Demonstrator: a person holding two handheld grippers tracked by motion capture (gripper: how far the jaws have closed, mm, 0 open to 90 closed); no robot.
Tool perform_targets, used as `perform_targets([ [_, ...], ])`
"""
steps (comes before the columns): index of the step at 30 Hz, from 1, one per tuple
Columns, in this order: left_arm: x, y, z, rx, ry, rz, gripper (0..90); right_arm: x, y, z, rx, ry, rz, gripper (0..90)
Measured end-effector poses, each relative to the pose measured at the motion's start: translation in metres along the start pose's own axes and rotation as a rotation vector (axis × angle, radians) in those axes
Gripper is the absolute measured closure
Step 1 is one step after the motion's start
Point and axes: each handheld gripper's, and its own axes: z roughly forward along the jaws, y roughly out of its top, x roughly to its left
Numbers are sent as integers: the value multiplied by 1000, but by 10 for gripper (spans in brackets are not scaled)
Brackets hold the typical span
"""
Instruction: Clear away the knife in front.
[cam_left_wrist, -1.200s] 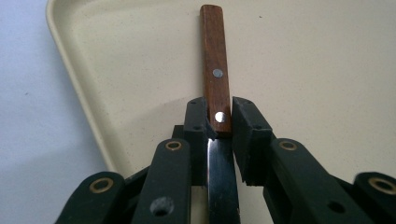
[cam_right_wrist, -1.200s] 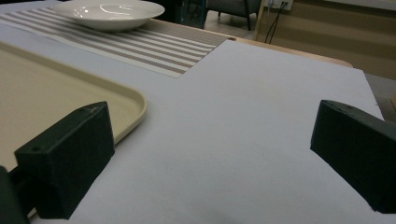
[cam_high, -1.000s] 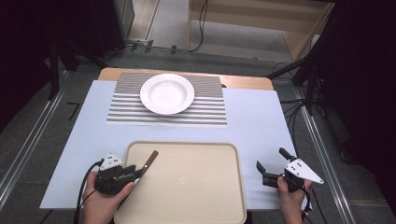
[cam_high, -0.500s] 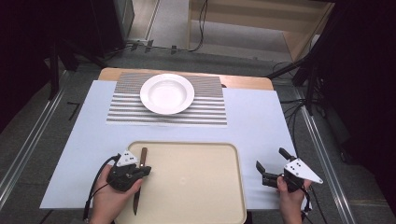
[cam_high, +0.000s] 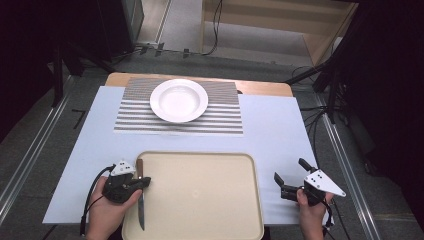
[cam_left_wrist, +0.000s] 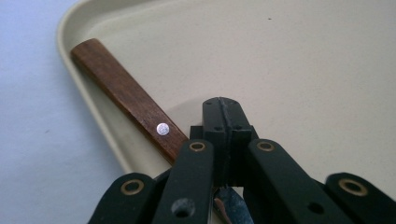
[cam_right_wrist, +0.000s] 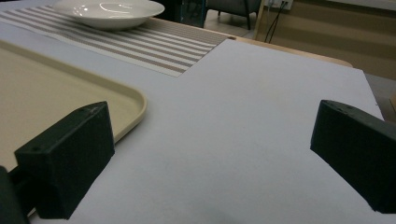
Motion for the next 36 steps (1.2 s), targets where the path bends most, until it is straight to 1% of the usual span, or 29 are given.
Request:
perform_targets([
  [6,4,-2,-2,-11,0,-11,897,0,0,0,0,3,3,0],
  [10,5,-3,-3,-16,2,-3,895,-1,0,0,-3,4,1,0],
  [12,6,-4,-3,-27,-1,-2,891,-1,0,0,-3,5,2,0],
  [15,7,-5,-4,-64,-23,0,799,-1,0,0,-5,5,5,0],
  [16,8,-5,-5,-76,-39,-1,782,-1,0,0,-7,6,6,0],
  [17,8,-5,-5,-92,-52,4,748,-1,0,0,-8,6,8,0],
  [18,7,-5,-6,-107,-54,6,701,-1,0,0,-8,6,8,0],
  [20,6,-4,-10,-144,-57,25,633,-1,0,0,-8,6,7,0],
  [22,6,-4,-13,-173,-53,33,569,-1,0,0,-7,7,7,0],
  [24,5,-3,-16,-199,-39,39,493,-1,0,0,-8,7,7,0],
  [25,5,-3,-17,-210,-31,35,445,-1,0,0,-8,7,7,0],
  [26,5,-3,-18,-220,-26,39,402,-1,0,0,-8,7,7,0],
  [29,7,-3,-21,-241,-29,32,310,-1,0,0,-6,6,6,0],
  [30,7,-2,-22,-247,-35,28,257,-1,0,0,-6,6,6,0],
  [33,10,-2,-25,-261,-55,22,174,-1,0,0,-8,7,7,0],
  [35,11,-3,-27,-269,-59,29,118,-1,0,0,-8,7,6,0],
  [36,12,-3,-29,-277,-69,32,94,-1,0,0,-8,7,6,0],
])
